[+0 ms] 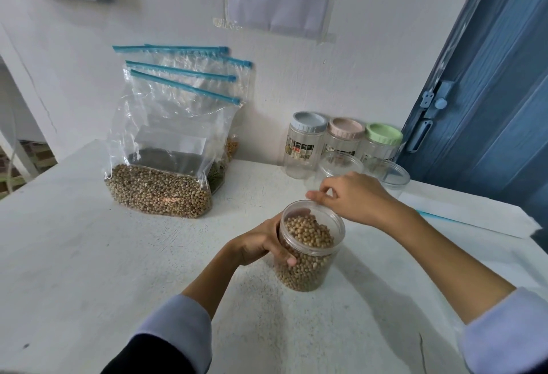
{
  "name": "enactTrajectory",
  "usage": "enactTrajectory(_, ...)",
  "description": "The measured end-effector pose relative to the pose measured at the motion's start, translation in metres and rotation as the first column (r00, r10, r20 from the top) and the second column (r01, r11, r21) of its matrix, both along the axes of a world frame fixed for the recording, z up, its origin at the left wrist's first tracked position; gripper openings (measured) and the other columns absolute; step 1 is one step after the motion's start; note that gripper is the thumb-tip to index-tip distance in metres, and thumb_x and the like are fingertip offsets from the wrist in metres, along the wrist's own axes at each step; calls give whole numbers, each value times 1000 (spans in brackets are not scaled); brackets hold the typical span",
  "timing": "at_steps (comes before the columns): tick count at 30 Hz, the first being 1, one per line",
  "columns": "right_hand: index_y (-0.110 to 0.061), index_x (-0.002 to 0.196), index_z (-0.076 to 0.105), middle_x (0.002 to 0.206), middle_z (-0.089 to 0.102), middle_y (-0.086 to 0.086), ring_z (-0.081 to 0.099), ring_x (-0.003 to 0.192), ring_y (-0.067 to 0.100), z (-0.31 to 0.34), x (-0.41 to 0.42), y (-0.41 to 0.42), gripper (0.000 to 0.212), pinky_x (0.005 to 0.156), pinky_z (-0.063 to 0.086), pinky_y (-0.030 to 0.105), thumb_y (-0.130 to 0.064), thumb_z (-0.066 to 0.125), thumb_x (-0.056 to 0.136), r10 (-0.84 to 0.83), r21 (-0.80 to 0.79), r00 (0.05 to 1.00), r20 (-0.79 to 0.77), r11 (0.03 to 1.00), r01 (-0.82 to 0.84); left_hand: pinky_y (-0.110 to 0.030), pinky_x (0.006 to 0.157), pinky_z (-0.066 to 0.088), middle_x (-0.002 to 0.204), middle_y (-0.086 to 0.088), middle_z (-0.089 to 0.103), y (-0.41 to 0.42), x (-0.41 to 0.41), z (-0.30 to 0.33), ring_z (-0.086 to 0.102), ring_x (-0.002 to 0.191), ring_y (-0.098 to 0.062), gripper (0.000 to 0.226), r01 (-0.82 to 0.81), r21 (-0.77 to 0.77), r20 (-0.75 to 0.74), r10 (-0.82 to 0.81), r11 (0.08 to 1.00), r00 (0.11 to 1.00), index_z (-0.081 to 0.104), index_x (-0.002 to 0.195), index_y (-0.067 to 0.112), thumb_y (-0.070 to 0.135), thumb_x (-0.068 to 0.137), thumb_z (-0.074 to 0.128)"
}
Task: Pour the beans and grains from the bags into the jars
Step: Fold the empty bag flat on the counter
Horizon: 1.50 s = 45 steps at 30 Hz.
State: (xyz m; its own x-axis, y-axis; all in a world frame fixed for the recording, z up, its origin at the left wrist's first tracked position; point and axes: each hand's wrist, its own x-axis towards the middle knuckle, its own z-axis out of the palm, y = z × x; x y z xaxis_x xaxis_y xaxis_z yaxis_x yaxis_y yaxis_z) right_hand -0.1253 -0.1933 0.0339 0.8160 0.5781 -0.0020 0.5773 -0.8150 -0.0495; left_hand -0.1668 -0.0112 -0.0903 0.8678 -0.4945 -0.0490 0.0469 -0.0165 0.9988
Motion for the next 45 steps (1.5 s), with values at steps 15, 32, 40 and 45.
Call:
enactTrajectory(15,-27,151,6,152,25,-1,27,137,14,-50,-23,-13,127,106,34,35,-97,38,49,134,296,959,-250,954,-56,-35,100,46,132,-3,53,-3,-2,0,52,124,-21,93,-23,7,38,23,1000,999,41,132,28,14,48,79)
enactTrajectory(32,-20,134,35,119,37,-7,47,112,11,-80,-49,-17,123,86,50,32,-84,66,34,-135,630,982,-130,754,187,-26,99,46,132,0,53,-8,-10,-4,51,123,-14,99,-153,4,59,152,988,987,40,132,28,18,43,82)
enactTrajectory(40,-26,114,47,74,55,-10,51,64,4,-44,-39,-40,86,59,43,16,-93,40,60,-99,621,992,71,783,34,-26,101,45,135,0,47,-11,-10,-8,47,126,-15,102,-172,44,69,169,984,983,34,135,30,24,46,83)
enactTrajectory(45,-30,149,8,147,22,-6,22,136,9,-28,-32,-27,109,114,23,28,-42,81,70,162,281,923,-348,958,-63,-30,104,44,136,-2,44,-11,-10,-4,46,127,-17,106,-155,68,75,150,986,986,30,137,26,24,45,84)
